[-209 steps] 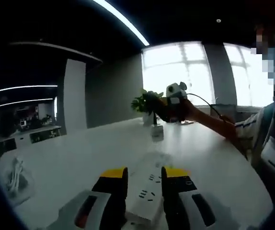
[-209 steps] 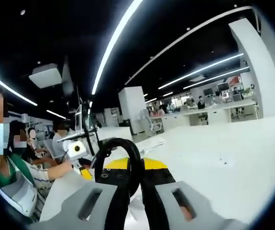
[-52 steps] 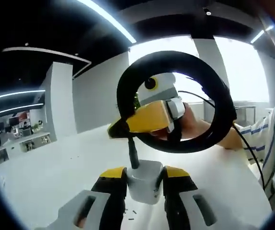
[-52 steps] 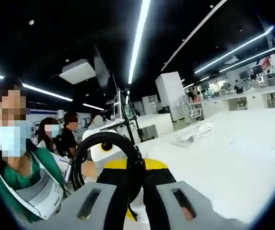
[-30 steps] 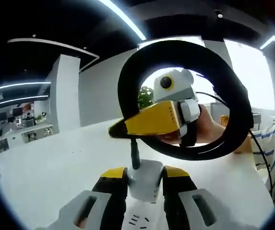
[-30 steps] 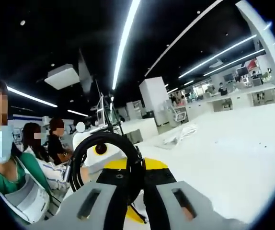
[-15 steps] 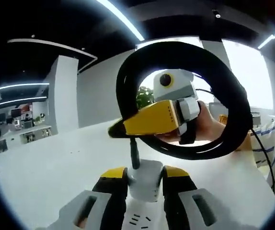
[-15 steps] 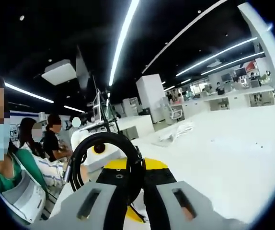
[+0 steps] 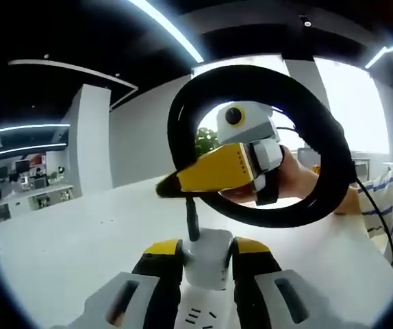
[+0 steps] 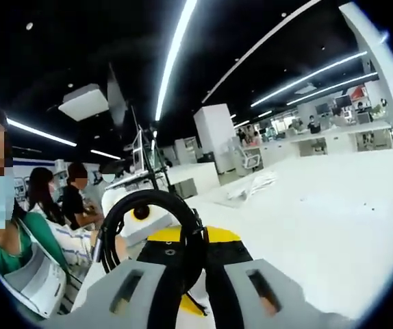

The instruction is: Straighten the power strip on the desk, plug the charger into it

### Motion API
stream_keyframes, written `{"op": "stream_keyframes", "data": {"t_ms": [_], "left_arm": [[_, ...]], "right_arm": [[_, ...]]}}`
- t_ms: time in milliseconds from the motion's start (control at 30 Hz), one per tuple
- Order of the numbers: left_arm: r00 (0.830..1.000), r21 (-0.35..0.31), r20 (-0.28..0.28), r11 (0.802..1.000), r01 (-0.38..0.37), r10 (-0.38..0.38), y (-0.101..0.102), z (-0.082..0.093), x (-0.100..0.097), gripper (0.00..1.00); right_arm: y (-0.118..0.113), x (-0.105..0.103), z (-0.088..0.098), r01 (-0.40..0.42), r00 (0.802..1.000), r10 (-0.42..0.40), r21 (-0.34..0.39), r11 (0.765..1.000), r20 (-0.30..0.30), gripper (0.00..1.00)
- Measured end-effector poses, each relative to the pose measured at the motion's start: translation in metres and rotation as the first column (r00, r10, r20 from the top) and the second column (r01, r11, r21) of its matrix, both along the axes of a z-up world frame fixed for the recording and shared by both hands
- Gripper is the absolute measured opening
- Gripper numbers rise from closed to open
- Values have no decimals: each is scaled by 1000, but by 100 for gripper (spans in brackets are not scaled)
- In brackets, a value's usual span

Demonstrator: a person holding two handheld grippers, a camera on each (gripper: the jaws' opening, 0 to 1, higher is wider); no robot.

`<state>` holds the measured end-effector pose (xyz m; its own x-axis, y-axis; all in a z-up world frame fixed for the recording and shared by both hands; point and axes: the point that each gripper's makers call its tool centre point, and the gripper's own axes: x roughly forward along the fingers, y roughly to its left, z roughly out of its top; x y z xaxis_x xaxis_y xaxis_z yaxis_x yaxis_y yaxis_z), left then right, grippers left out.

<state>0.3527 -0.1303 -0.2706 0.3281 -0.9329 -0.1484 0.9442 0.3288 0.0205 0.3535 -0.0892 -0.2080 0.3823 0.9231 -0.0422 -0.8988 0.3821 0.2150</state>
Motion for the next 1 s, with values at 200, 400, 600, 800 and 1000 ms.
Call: {"op": "stream_keyframes", "data": {"t_ms": [200,400,600,800,1000], "left_arm": [[1000,-4,-9,1000,0,0,-1,-4,1,27],[1000,-15,-9,1000,12,-12,1,-5,2,26],[999,-49,-22,999,24,-25,1,-5,2,26],[1000,-24,17,1000,13,-13,-2,-6,1,26],[1000,-16,-3,1000,18,-18,1,-7,-1,26]], "right_arm": [[-5,2,-6,0,1000,1,-60,998,19,8],[-1,1,-8,-5,1000,6,-27,1000,5,8],[-1,2,-8,-2,1000,3,-39,999,28,7],[-4,-3,-12,-27,998,33,-101,995,51,7],[-2,-4,-12,-20,999,25,-93,995,48,7]]}}
